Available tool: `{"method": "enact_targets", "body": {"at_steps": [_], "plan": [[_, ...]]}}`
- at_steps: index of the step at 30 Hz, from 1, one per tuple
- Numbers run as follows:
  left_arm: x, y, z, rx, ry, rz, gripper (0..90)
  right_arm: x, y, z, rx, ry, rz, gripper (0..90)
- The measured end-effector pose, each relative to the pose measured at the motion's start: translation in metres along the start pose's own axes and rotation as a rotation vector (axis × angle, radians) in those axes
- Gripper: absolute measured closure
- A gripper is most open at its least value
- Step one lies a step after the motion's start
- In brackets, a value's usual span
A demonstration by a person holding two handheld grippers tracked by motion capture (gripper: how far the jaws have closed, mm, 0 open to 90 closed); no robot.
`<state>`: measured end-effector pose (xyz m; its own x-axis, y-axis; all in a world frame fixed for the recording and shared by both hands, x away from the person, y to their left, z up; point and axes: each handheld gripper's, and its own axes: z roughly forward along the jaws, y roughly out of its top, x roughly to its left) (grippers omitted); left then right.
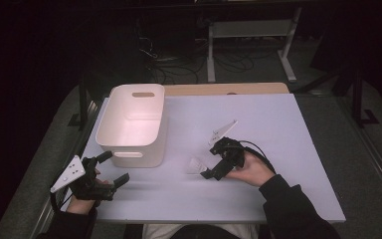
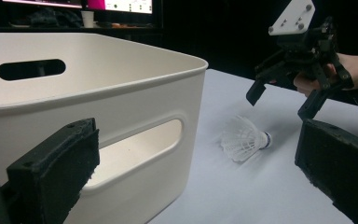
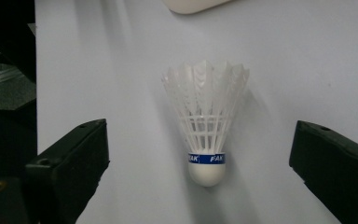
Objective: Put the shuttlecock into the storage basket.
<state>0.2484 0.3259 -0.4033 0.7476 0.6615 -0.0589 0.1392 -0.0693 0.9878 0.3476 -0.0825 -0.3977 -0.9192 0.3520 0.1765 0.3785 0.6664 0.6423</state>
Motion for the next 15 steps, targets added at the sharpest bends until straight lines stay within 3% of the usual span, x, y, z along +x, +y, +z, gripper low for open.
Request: {"method": "enact_targets", "body": {"at_steps": [15], "plan": [[0.000, 0.000, 0.000, 0.000, 0.000, 0.001, 0.0, -0.007, -0.013, 0.020, 0.069, -0.001, 0.030, 1.8]]}}
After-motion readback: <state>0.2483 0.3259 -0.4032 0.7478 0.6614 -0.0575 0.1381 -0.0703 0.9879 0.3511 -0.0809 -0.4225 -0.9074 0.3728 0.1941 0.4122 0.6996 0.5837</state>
